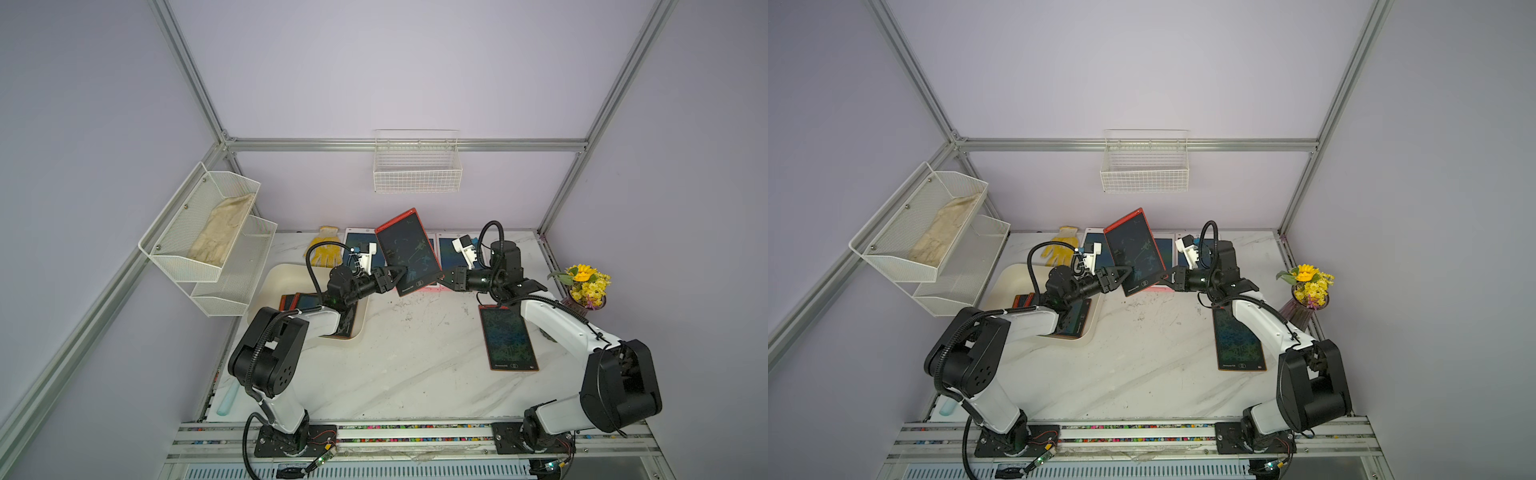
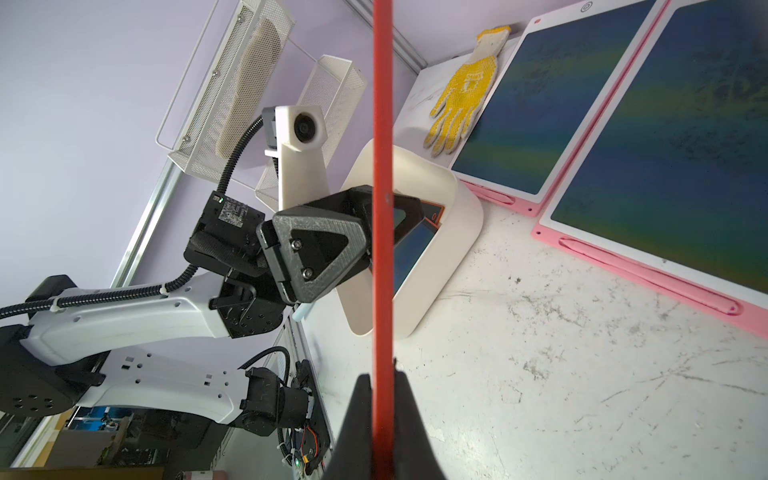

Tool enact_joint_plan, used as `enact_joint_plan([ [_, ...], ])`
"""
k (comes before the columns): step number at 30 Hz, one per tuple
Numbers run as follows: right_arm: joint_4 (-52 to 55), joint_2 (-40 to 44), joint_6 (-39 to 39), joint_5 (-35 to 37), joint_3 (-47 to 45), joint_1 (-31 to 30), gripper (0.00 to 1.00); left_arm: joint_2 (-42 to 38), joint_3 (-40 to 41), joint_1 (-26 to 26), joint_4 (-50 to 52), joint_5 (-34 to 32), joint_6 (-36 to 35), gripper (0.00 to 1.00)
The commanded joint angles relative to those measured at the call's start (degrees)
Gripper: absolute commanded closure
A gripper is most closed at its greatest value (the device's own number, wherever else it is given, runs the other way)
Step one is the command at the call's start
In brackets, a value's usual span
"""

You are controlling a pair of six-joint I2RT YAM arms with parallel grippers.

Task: Take out the writing tablet from the storage box
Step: Place the writing tablet at the center of the board.

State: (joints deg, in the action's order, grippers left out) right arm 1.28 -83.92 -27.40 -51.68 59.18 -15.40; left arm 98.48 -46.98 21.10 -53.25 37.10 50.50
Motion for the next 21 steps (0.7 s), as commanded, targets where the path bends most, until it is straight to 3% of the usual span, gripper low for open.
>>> enact_joint_plan([
  [1, -1.56, -1.71, 0.15, -0.48, -0.74, 0.01, 1.00, -0.20, -0.73, 0.49, -8.30, 3.23, 0.54, 0.54],
  [3, -1.54, -2.26, 0.24, -0.22, -0.73, -0.01, 1.00, 0.58, -1.47, 0.52, -9.49, 4.23, 1.35, 0.60],
  [10, -1.54, -3.26, 0.45, -0.10, -0.74, 0.81, 0.99, 2.42, -1.76, -0.11, -15.72, 7.08, 5.99, 0.68],
  [21, -1.54, -6.03, 2.04, -2.12, -0.31, 1.12, 0.82, 2.72, -1.56, -0.37, -16.47, 8.78, 7.86, 0.85],
])
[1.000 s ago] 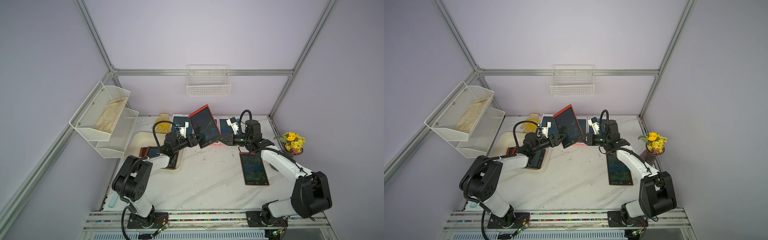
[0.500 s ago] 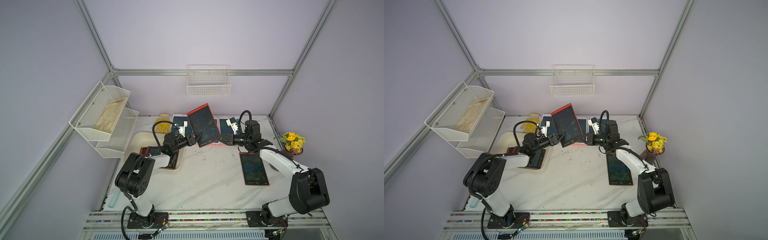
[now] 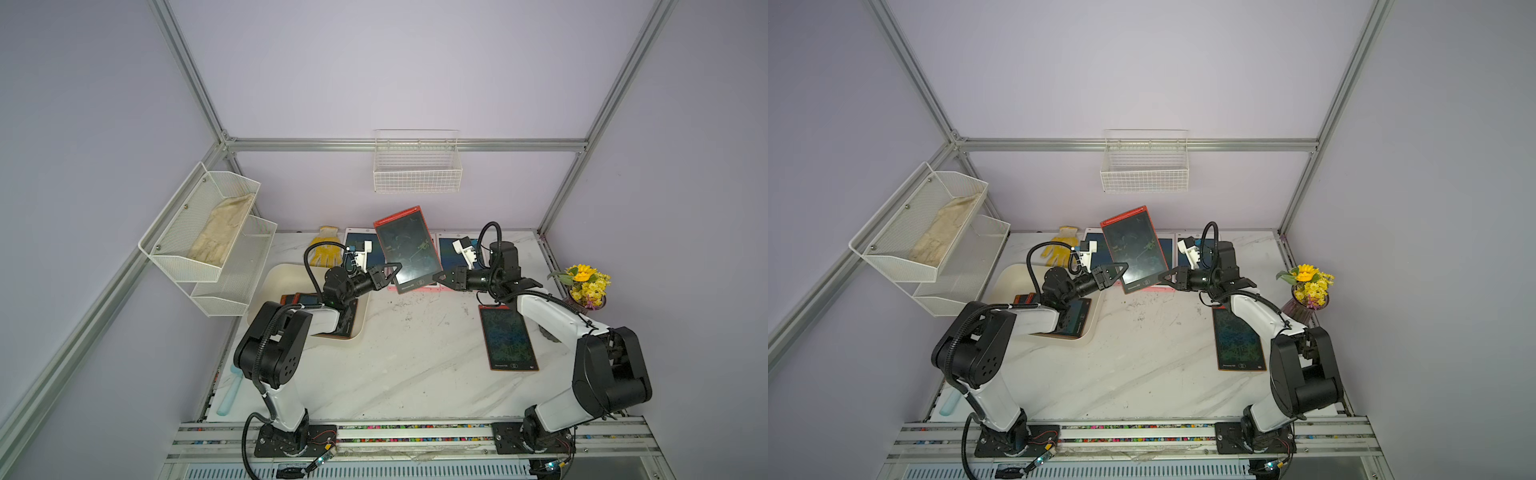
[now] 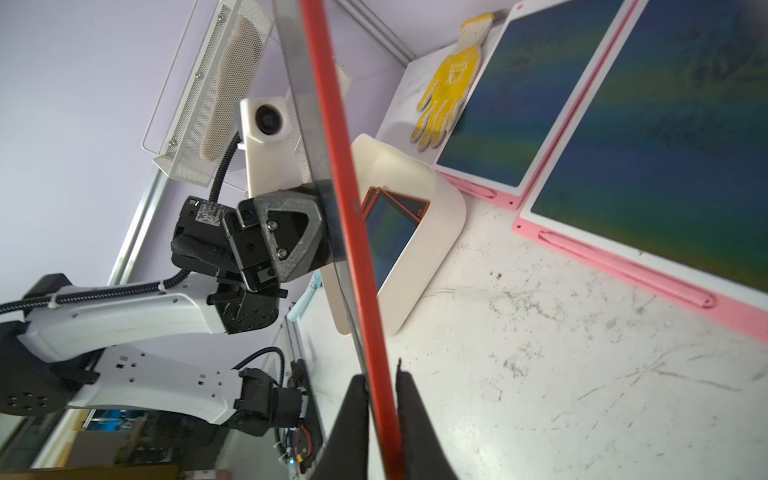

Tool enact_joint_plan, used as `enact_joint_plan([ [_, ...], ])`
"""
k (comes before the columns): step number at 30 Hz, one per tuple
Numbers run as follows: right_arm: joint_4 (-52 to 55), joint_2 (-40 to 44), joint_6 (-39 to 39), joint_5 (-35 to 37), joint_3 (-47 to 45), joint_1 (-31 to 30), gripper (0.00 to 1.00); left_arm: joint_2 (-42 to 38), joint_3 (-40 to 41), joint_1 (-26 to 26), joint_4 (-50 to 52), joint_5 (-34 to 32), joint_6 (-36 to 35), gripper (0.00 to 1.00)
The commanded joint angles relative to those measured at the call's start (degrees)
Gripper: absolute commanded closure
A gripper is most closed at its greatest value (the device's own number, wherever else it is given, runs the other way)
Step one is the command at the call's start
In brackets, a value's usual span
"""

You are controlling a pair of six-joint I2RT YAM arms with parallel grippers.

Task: Take out the writing tablet from the storage box
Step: Place the writing tablet at the center of the board.

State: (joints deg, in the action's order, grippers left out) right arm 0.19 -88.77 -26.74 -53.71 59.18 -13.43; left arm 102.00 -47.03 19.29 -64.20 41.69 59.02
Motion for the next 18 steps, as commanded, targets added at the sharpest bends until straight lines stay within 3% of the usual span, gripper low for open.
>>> enact_joint_plan([
  [1, -0.50, -1.50, 1.55, -0.55, -0.30, -0.85, 0.80, -0.84, -1.43, 1.45, -5.47, 4.50, -0.54, 0.85],
  [5, -0.63, -2.33, 1.95, -1.91, 0.42, -0.49, 0.62, -0.36, -1.74, 1.45, -7.93, 5.88, 1.69, 0.86],
  [10, -0.19, -2.79, 2.22, -0.36, 1.63, 0.91, 0.56, -0.38, -1.74, 1.42, -4.47, 5.73, 0.43, 0.87],
  [18, 1.29, -4.10, 0.81, 7.81, 3.26, 3.59, 0.49, -2.05, -2.61, 1.36, 6.11, 5.69, -4.26, 0.91],
])
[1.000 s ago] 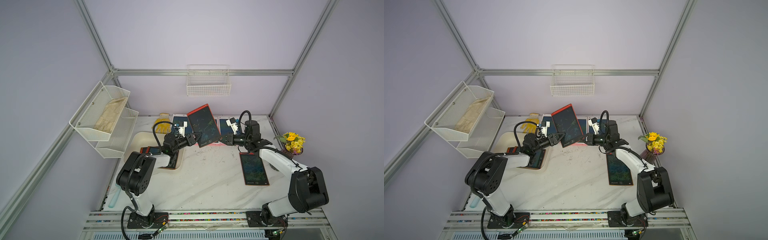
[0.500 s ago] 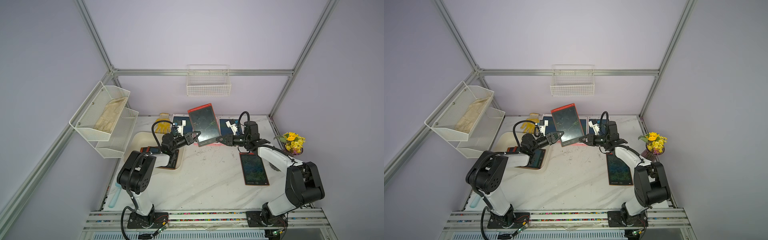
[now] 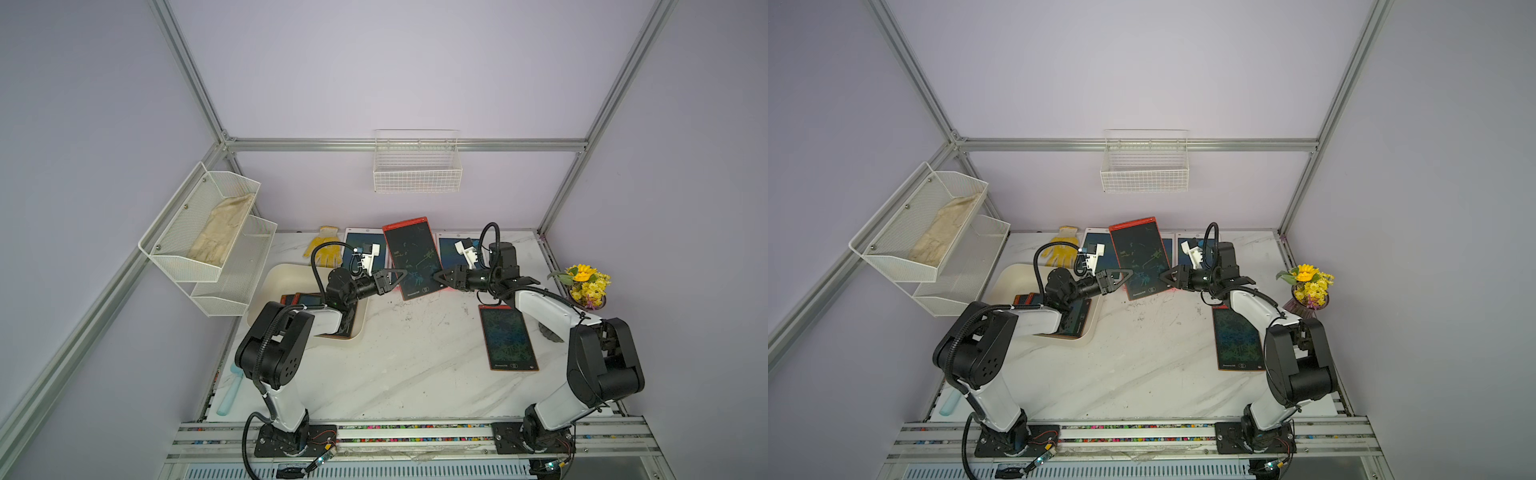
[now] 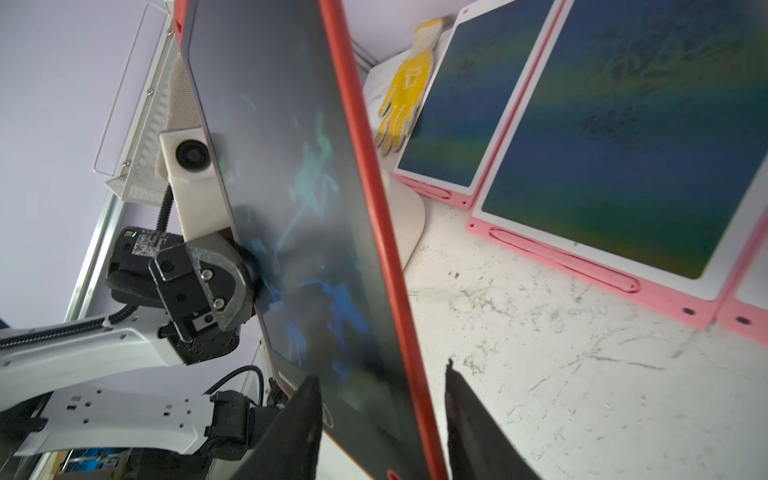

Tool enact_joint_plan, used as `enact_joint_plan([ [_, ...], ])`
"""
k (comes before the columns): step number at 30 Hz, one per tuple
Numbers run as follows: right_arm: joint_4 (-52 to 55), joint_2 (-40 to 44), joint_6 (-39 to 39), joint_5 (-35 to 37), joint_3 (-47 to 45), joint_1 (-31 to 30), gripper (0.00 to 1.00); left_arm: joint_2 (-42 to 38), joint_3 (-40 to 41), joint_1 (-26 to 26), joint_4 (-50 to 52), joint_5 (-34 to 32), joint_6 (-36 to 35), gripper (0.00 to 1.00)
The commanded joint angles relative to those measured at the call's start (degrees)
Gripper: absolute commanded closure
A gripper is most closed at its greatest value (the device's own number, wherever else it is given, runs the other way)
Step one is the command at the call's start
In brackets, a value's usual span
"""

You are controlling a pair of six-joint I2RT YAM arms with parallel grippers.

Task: Take out the writing tablet from the storage box
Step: Place the writing tablet at the center of the board.

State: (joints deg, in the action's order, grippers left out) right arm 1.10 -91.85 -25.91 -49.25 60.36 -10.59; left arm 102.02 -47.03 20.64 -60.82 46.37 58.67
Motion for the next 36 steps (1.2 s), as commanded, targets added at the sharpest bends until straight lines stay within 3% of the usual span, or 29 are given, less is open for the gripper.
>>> enact_joint_plan([
  [1, 0.48, -1.06, -0.06, 3.55, 2.15, 1.23, 0.49, -2.34, -2.88, 0.01, 4.73, 1.01, -4.84, 0.93],
  [8, 1.01, -2.04, -0.09, 4.39, 1.39, 4.86, 0.48, -2.98, -3.23, 0.16, 12.75, 0.40, -7.83, 0.95],
  [14, 1.85, 0.29, -0.13, 11.62, 1.52, 7.67, 0.48, -3.87, -2.27, 1.63, 15.21, -0.29, -8.17, 0.98],
  [18, 2.05, 1.91, 0.50, 15.38, 1.17, 9.46, 0.48, -5.19, -1.21, 4.13, 20.00, -3.14, -10.42, 0.99],
  [27, 1.65, 1.25, 1.97, 16.43, 1.65, 10.75, 0.48, -6.39, -1.46, 12.59, 29.71, -11.50, -12.66, 1.00],
  [36, 0.92, 0.71, 3.86, 16.56, 1.60, 10.78, 0.48, -7.89, -0.32, 17.68, 32.73, -17.51, -11.14, 1.00],
])
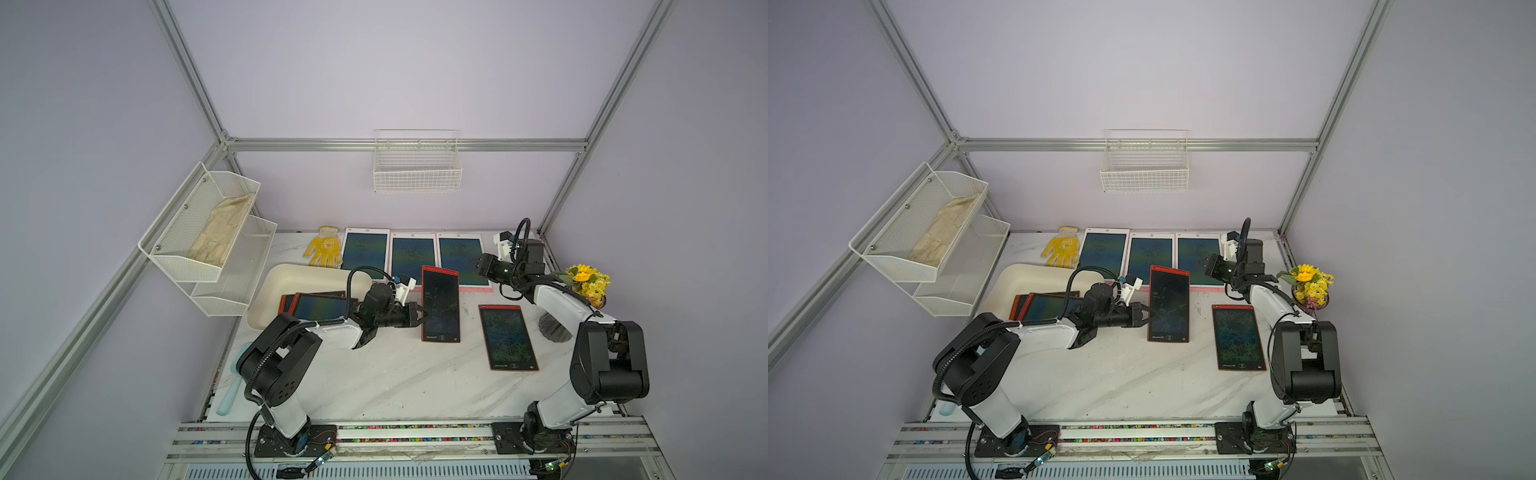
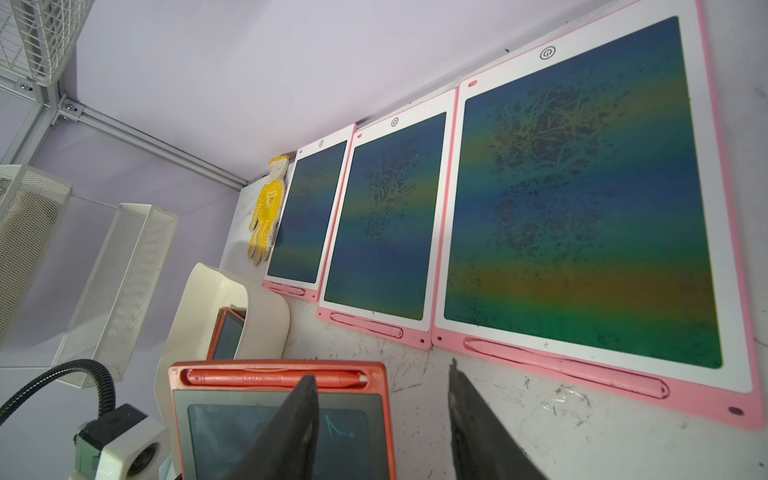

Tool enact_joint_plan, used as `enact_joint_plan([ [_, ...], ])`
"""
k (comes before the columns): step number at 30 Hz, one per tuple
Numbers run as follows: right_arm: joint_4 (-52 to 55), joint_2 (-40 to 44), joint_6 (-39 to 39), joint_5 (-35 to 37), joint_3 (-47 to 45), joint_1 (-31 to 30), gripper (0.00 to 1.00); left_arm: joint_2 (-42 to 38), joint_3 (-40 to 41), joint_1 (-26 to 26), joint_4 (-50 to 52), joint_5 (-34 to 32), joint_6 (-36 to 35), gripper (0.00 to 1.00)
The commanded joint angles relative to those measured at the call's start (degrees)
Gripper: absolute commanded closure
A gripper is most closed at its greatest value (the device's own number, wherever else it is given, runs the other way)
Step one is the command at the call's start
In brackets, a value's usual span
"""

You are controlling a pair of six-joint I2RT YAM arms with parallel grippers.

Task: Take out the writing tablet from the storage box
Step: Place the writing tablet at the center of the board.

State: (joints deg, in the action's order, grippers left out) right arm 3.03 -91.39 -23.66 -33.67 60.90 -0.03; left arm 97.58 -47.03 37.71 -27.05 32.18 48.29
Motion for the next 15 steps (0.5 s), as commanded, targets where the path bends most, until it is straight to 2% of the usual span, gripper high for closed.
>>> enact_joint_plan([
  [1, -1.06, 0.18, 1.73, 0.92, 1.06, 0.21, 0.48, -3.42, -0.23, 1.05, -0.83, -3.71, -0.59, 1.00],
  [15, -2.35, 0.21, 3.45, 0.74, 0.77, 0.21, 0.47, -0.71, 2.19, 6.80, -0.59, -9.31, 3.60, 1.00],
])
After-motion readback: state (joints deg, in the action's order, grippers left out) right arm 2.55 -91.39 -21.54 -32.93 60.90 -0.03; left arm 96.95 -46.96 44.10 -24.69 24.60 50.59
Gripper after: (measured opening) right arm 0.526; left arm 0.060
